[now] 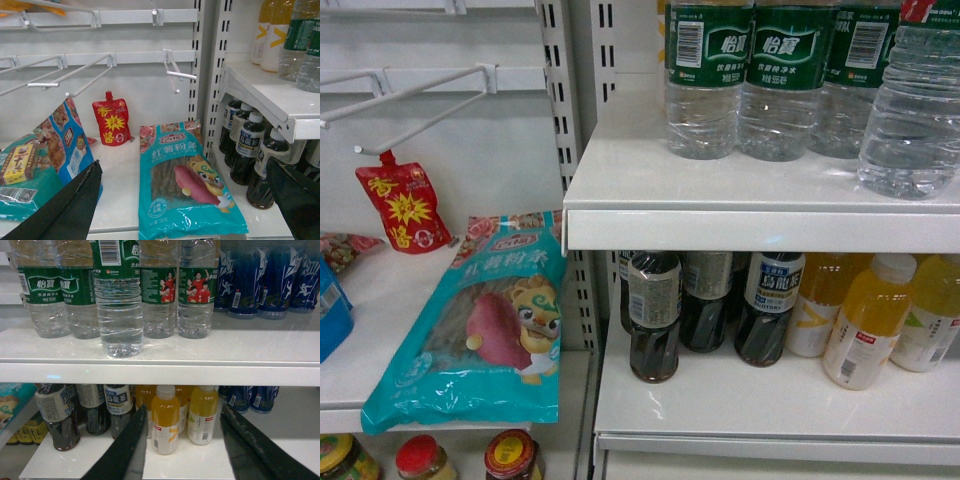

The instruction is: Move water from second to third shelf

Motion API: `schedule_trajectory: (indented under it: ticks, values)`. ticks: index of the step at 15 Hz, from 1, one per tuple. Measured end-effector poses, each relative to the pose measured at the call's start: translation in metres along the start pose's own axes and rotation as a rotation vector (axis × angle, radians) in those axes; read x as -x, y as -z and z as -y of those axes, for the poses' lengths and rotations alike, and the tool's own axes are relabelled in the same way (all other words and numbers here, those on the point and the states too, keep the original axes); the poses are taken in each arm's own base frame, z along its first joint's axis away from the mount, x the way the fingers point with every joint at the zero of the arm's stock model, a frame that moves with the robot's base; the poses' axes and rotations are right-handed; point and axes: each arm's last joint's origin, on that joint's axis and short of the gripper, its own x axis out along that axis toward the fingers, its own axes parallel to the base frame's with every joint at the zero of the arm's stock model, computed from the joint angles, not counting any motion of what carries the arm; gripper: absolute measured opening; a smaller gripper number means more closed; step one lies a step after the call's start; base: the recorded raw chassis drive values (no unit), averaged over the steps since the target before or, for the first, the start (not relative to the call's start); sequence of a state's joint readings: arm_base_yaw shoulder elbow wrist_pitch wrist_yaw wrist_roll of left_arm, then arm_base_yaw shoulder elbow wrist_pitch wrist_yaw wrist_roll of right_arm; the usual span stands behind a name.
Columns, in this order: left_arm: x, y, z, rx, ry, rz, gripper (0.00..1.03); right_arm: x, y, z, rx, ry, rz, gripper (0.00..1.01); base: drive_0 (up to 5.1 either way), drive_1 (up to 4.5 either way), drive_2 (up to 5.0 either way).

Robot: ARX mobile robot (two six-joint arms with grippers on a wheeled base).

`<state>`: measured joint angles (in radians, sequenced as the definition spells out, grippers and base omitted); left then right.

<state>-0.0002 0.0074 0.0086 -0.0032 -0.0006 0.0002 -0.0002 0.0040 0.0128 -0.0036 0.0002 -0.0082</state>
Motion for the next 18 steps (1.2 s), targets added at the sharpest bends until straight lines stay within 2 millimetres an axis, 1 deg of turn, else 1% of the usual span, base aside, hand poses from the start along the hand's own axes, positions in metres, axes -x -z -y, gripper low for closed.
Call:
schedule_trajectory:
  ticks: [5, 6, 18]
  values:
    - [0.0, 0.0, 0.0, 0.0, 0.0, 0.0, 0.98, 0.0, 0.0, 0.0, -0.001, 0.0, 0.0, 1.0, 0.0, 0.0, 0.0]
    - [0.0, 0.0, 0.0, 0.0, 0.0, 0.0, 0.98, 0.0, 0.0, 0.0, 0.0, 0.0, 0.0, 0.97, 0.0, 0.0, 0.0]
    - [0.0, 0.0, 0.0, 0.0, 0.0, 0.0, 0.98, 0.0, -0.0001, 0.0, 0.0, 0.0, 0.001, 0.98, 0.0, 0.0, 0.0]
